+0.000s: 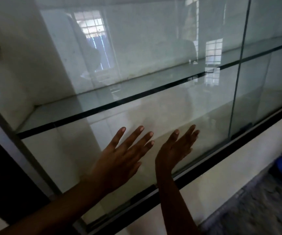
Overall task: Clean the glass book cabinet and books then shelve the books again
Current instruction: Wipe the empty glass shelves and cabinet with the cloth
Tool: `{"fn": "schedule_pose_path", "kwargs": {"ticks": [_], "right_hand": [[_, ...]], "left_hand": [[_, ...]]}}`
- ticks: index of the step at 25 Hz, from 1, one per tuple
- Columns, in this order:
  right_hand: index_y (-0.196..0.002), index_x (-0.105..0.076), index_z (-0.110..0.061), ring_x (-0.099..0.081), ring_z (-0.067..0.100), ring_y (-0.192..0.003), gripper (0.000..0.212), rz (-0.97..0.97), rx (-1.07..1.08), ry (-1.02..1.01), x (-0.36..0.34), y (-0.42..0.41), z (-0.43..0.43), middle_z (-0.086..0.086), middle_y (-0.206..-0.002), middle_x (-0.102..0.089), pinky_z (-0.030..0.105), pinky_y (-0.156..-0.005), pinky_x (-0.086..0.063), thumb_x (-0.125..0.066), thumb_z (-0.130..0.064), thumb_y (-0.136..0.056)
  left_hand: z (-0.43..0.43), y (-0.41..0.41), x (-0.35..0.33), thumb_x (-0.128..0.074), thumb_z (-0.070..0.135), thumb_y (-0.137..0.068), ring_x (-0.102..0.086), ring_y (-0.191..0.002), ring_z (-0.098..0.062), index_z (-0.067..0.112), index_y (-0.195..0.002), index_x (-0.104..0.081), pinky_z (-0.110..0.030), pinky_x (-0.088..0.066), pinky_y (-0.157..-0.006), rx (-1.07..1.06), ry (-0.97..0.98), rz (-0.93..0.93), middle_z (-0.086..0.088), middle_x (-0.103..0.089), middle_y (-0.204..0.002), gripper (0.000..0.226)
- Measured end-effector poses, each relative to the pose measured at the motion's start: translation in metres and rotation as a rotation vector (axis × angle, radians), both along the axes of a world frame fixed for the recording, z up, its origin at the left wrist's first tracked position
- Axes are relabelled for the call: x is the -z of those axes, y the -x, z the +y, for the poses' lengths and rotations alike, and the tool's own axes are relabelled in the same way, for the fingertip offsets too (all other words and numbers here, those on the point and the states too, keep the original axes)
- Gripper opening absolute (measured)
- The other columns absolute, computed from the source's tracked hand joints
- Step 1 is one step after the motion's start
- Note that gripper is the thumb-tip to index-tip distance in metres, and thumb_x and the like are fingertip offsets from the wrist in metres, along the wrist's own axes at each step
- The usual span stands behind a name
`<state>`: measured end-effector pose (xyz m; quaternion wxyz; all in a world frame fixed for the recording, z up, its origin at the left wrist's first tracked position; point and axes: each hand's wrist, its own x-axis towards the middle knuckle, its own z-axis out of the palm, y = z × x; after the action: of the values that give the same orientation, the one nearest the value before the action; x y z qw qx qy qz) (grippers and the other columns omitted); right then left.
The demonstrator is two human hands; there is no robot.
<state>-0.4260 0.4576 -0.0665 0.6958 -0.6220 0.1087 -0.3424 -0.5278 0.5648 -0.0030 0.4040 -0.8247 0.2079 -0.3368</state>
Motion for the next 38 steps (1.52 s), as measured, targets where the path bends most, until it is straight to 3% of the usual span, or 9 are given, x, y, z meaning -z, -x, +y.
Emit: {"fn": "schedule_pose_path", "kwargs": {"ticks": [4,19,21,24,26,28,32,35,38], "right_hand": [[-0.146,-0.016,-0.031,-0.004,0.015,-0.144,0.072,-0.012,0.003,0.058,0.009,0.000,-0.007,0.001,-0.157,-0.007,0.045,-0.114,-0.001,-0.012,-0.070,-0.086],[-0.144,-0.007,-0.039,0.001,0.008,-0.143,0.069,0.008,0.035,0.064,0.016,-0.016,-0.007,-0.009,-0.156,-0.001,0.045,-0.114,-0.001,-0.008,-0.073,-0.084],[-0.143,-0.008,-0.039,0.000,0.009,-0.144,0.069,0.029,0.012,0.055,0.013,-0.015,-0.006,-0.009,-0.156,-0.002,0.047,-0.114,0.000,-0.007,-0.074,-0.084],[-0.144,-0.008,-0.036,-0.002,0.010,-0.144,0.074,0.022,-0.069,0.086,0.011,-0.005,-0.016,-0.007,-0.156,-0.002,0.042,-0.113,-0.001,-0.009,-0.076,-0.082],[-0.143,-0.013,-0.036,-0.008,0.010,-0.143,0.064,-0.024,-0.156,0.141,0.016,0.000,-0.033,-0.003,-0.156,-0.008,0.036,-0.115,-0.007,-0.023,-0.067,-0.088],[-0.139,-0.025,-0.036,-0.022,0.012,-0.140,0.050,-0.120,-0.219,0.227,0.029,0.015,-0.048,0.002,-0.153,-0.025,0.039,-0.115,-0.022,-0.040,-0.044,-0.092],[-0.122,-0.055,-0.021,-0.045,0.014,-0.120,0.032,-0.403,-0.418,0.526,0.035,0.073,-0.046,0.003,-0.124,-0.051,0.042,-0.094,-0.044,-0.046,-0.022,-0.091],[-0.108,-0.066,-0.011,-0.052,0.018,-0.109,0.028,-0.852,-0.624,0.890,-0.010,0.101,-0.027,0.006,-0.110,-0.062,0.036,-0.092,-0.044,-0.049,-0.007,-0.085],[-0.110,-0.067,-0.009,-0.052,0.025,-0.117,0.041,-1.312,-0.650,1.460,-0.053,0.097,0.005,0.009,-0.116,-0.064,0.043,-0.109,-0.029,-0.029,-0.008,-0.093]], "left_hand": [[0.001,-0.002,0.001,-0.025,0.048,-0.094,-0.012,-0.143,-0.029,0.020,-0.149,-0.024,-0.052,0.004,-0.116,-0.047,-0.077,-0.066,-0.007,-0.017,-0.156,0.061],[-0.025,-0.037,0.002,-0.025,0.058,-0.091,-0.003,-0.143,-0.034,0.020,-0.151,-0.013,-0.061,0.011,-0.111,-0.074,-0.123,-0.171,-0.009,-0.007,-0.157,0.071],[-0.027,-0.034,0.001,-0.025,0.056,-0.093,-0.003,-0.143,-0.034,0.020,-0.150,-0.015,-0.059,0.011,-0.112,-0.058,-0.088,-0.152,-0.011,-0.008,-0.157,0.068],[-0.032,-0.027,-0.004,-0.029,0.044,-0.095,-0.014,-0.142,-0.033,0.016,-0.144,-0.034,-0.055,0.001,-0.115,0.037,0.036,-0.067,-0.012,-0.025,-0.153,0.056],[-0.034,-0.012,0.000,-0.036,0.034,-0.093,-0.023,-0.139,-0.029,0.016,-0.137,-0.043,-0.049,-0.009,-0.116,0.154,0.252,-0.011,-0.009,-0.040,-0.146,0.047],[-0.034,0.016,0.013,-0.038,0.027,-0.094,-0.029,-0.137,-0.023,0.018,-0.131,-0.045,-0.045,-0.015,-0.116,0.242,0.604,-0.005,-0.006,-0.047,-0.139,0.039],[-0.032,0.084,0.055,-0.034,0.031,-0.097,-0.036,-0.131,-0.022,0.016,-0.127,-0.046,-0.034,-0.021,-0.114,0.173,1.158,-0.235,-0.004,-0.047,-0.135,0.036],[-0.036,0.099,0.081,-0.036,0.048,-0.095,-0.032,-0.131,-0.025,0.016,-0.135,-0.038,-0.018,-0.017,-0.113,0.115,1.565,-0.439,-0.016,-0.040,-0.140,0.051],[-0.050,0.090,0.088,-0.043,0.075,-0.078,-0.026,-0.138,-0.012,0.034,-0.133,-0.028,-0.020,-0.019,-0.113,0.389,2.159,-0.616,0.001,-0.026,-0.148,0.071]]}}
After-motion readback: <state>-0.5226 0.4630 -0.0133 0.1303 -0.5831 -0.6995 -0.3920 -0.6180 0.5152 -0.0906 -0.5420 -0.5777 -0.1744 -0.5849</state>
